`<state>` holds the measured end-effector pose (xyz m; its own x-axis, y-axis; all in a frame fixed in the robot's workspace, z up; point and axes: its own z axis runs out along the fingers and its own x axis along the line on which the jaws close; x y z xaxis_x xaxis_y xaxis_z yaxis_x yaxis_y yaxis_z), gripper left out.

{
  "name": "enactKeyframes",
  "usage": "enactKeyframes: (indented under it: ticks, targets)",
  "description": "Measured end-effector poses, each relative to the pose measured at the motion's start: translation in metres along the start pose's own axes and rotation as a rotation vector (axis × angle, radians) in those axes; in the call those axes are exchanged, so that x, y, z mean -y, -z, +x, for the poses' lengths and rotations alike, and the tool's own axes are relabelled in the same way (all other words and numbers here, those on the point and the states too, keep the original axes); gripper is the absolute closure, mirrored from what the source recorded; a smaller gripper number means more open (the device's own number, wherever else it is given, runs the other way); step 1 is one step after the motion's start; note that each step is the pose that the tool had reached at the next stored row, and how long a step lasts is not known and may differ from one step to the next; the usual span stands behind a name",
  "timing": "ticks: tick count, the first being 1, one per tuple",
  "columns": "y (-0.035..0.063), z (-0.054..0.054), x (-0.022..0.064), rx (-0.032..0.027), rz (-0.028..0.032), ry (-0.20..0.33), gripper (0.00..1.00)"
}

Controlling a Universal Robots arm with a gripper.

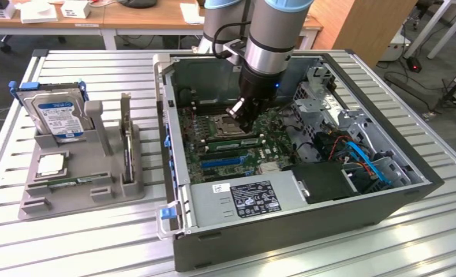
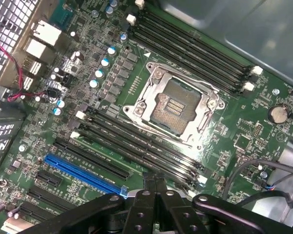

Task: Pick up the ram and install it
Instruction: 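Press down the ram until it locks into place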

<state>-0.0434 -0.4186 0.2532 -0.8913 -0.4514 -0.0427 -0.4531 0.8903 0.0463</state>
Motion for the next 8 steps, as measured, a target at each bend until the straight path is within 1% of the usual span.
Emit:
enactKeyframes:
  ticks: [1,2,5,6,7,8]
  targets:
    - [0.0,0.0,0.0,-0.0044,-0.0013,-0.002,0.91]
    - [0.0,-0.0001,0.0,-0.0106,-0.0031,-0.004,0.91]
    - [0.0,0.0,0.0,-0.0324,-0.0106,-0.015,0.91]
    - [0.0,0.0,0.0,-0.0385,-0.013,-0.02,0.91]
    - [0.0001,0.0,0.0,-0.0424,-0.0143,-0.025,0.91]
    - [0.0001,0.0,0.0,-0.0433,-0.0146,-0.027,0.91]
